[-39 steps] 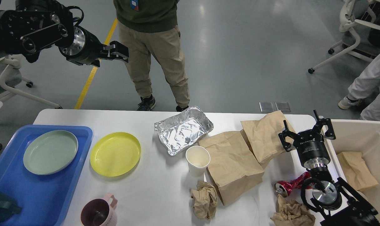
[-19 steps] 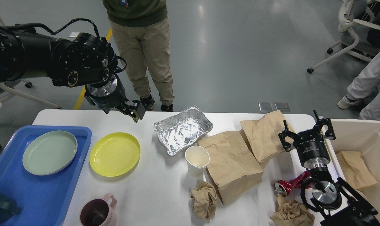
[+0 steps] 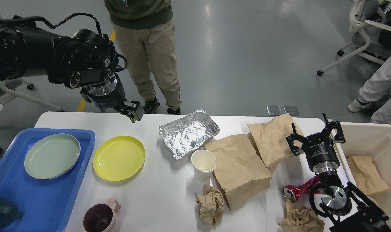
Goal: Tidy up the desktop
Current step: 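Move the left gripper above the yellow plastic plate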
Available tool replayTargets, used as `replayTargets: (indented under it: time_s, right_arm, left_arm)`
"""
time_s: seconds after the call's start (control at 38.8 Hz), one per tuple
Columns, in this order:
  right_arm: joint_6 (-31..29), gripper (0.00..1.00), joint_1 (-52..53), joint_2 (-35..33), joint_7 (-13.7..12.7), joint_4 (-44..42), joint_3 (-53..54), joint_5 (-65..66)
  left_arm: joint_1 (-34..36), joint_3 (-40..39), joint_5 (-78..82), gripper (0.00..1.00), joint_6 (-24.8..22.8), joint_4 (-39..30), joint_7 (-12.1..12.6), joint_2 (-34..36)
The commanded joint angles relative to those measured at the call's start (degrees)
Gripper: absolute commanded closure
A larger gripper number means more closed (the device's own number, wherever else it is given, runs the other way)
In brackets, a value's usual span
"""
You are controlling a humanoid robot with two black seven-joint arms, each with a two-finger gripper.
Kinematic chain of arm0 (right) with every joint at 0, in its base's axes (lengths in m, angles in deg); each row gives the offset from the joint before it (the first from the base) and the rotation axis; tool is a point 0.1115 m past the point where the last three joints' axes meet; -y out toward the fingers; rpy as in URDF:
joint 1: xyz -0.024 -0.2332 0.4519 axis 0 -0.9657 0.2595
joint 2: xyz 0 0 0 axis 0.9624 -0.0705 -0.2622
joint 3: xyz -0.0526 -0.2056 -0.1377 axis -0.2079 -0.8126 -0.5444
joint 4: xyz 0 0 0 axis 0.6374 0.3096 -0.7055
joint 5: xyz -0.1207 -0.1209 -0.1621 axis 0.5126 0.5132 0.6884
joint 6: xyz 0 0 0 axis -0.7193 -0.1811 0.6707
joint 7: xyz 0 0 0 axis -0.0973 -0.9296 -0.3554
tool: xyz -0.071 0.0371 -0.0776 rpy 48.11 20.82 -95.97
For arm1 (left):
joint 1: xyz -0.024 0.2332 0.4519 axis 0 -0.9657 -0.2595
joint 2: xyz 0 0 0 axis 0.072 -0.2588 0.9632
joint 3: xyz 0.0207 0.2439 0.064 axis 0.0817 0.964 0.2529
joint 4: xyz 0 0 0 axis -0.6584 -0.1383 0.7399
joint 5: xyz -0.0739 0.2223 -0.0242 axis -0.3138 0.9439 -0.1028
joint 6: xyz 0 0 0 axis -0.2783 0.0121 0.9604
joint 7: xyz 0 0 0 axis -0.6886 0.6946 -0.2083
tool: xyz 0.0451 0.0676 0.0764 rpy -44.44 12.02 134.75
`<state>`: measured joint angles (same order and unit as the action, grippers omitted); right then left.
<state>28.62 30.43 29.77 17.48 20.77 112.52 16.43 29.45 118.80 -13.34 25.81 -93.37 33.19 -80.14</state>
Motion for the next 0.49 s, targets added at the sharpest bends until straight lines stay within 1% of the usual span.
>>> replayTargets:
  time_s: [0.0,0.46]
  right_arm:
    - [-0.09,0.00,0.00,0.00,0.00,0.02,0.00,0.00]
    - [-0.09,0.00,0.00,0.00,0.00,0.02,0.00,0.00]
  left_arm:
    - [-0.45,-0.10,0.02,0.04,0.01,0.01,0.00,-0.33]
    - [-2.38,-1.68,0.02,0.04,0.54,0.27,0.00,-0.86]
